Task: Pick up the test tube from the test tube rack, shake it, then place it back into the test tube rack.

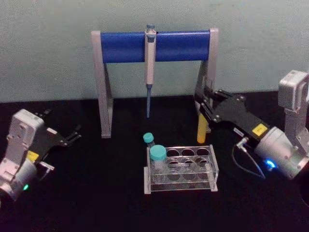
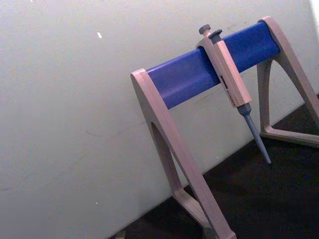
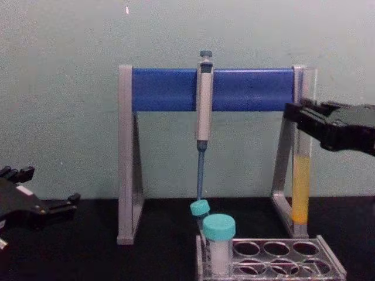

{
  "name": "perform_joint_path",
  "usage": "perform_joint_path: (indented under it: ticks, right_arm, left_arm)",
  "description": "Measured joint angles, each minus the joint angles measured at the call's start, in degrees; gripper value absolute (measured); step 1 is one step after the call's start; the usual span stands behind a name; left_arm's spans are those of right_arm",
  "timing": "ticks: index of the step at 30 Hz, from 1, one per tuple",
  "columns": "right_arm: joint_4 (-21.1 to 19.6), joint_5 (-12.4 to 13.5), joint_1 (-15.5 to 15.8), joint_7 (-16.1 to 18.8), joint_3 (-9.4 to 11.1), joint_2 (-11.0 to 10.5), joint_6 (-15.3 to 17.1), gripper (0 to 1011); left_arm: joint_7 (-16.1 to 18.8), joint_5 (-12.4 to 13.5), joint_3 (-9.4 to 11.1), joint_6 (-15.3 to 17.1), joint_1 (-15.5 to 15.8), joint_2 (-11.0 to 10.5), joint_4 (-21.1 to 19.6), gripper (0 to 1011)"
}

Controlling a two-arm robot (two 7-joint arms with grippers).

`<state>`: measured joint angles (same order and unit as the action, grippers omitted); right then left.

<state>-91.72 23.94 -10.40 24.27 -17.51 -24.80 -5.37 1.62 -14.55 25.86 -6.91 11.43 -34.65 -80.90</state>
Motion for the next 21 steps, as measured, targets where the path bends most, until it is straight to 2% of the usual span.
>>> perform_joint_path:
  ticks: [5, 9, 14, 21]
  right_arm:
    - [-2.78, 1.11, 2.2, 1.0, 0.17, -1.07, 1.39, 230]
    - [-3.35, 2.67, 2.47, 3.07, -0.84, -1.06, 1.71, 230]
    - [-1.4, 4.2, 0.39, 5.07, -2.91, 0.16, 1.74, 230]
    - [2.68, 4.18, -3.13, 5.27, -4.52, 2.36, -0.37, 230]
  left_arm:
    - [0.0, 0.0, 0.0, 0.0, 0.0, 0.0, 0.0, 1001]
    - [0.0, 0.0, 0.0, 0.0, 0.0, 0.0, 0.0, 1001]
    - [0.0, 0.0, 0.0, 0.0, 0.0, 0.0, 0.0, 1001]
    - [0.0, 0.0, 0.0, 0.0, 0.0, 0.0, 0.0, 1001]
